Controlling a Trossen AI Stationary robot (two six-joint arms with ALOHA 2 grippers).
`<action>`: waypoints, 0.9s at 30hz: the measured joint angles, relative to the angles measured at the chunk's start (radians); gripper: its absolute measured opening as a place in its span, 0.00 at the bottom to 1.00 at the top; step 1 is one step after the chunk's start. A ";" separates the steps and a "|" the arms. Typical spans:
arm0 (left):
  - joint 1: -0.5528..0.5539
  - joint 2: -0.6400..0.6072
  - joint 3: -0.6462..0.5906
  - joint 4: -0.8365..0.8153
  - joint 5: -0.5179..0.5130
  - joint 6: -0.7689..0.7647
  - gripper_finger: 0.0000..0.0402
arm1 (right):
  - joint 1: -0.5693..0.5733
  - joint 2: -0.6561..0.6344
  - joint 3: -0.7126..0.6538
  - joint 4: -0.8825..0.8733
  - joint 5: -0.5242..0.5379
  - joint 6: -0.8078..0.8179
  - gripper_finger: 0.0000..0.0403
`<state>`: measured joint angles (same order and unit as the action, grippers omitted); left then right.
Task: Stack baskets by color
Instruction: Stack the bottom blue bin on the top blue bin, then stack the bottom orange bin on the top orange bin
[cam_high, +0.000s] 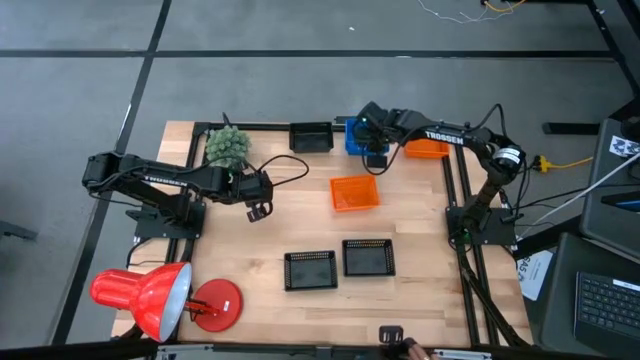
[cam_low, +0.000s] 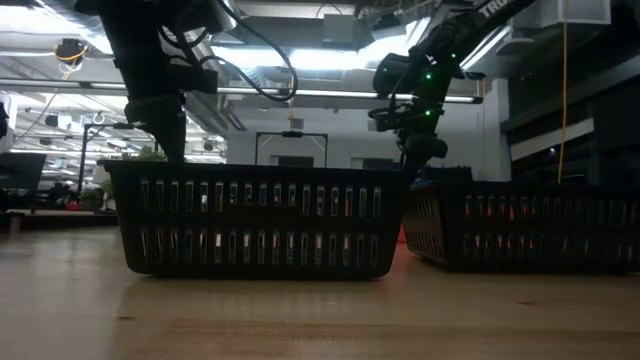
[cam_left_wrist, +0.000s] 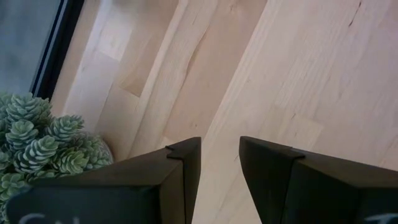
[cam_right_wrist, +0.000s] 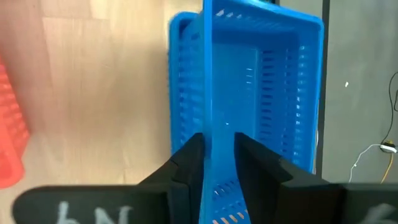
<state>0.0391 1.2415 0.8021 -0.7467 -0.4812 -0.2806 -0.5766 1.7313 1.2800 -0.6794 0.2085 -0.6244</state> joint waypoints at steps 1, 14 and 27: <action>0.000 0.000 0.000 0.000 0.000 0.000 0.25 | 0.005 0.000 0.000 -0.002 0.000 0.000 0.22; 0.000 0.000 0.000 0.000 0.000 -0.006 0.25 | 0.039 0.000 0.000 -0.120 0.098 0.094 0.39; 0.000 0.000 0.000 0.014 0.000 -0.006 0.25 | 0.228 0.000 -0.001 -0.256 -0.042 0.248 0.28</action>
<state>0.0390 1.2415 0.8024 -0.7330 -0.4816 -0.2867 -0.3483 1.7309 1.2793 -0.9355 0.1666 -0.3768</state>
